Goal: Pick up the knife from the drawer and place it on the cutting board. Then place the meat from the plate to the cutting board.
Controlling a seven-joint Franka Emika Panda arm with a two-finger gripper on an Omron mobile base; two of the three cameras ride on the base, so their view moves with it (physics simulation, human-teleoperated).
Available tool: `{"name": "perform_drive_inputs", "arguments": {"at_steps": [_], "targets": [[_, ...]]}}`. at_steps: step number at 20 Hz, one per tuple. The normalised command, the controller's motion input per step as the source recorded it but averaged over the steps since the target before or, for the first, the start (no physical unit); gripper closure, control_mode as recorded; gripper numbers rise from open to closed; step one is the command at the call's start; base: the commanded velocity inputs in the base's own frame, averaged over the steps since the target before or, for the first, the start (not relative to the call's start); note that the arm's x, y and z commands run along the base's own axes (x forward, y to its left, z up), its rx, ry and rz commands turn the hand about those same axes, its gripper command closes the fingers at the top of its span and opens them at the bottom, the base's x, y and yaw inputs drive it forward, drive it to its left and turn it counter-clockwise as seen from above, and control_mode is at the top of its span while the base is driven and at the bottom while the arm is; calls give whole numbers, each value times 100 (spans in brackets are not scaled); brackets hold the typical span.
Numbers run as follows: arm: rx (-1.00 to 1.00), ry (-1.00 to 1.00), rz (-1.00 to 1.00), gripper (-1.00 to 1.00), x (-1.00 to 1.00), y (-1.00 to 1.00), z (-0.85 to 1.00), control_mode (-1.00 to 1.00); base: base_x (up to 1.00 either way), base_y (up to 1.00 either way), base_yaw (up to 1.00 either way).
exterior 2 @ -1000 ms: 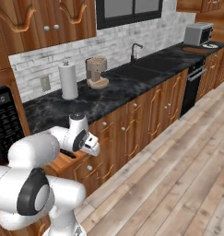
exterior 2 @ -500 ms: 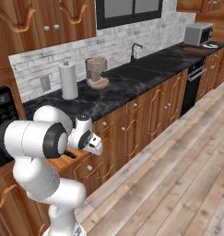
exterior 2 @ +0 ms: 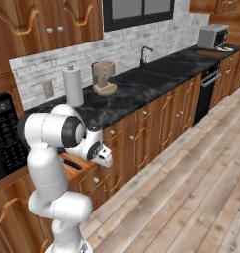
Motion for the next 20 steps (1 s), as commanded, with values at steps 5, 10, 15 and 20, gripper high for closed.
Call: {"name": "perform_drive_inputs", "arguments": {"at_steps": [5,10,15,20], "targets": [[0,0,0,-100,0,-29,-48,-100,0,0,0],[12,0,0,-100,-32,-98,-2,-100,0,0,0],[20,0,-2,-100,-71,-100,-8,-100,0,0,0],[22,3,-2,-100,-72,-100,-7,-100,0,0,0]]}}
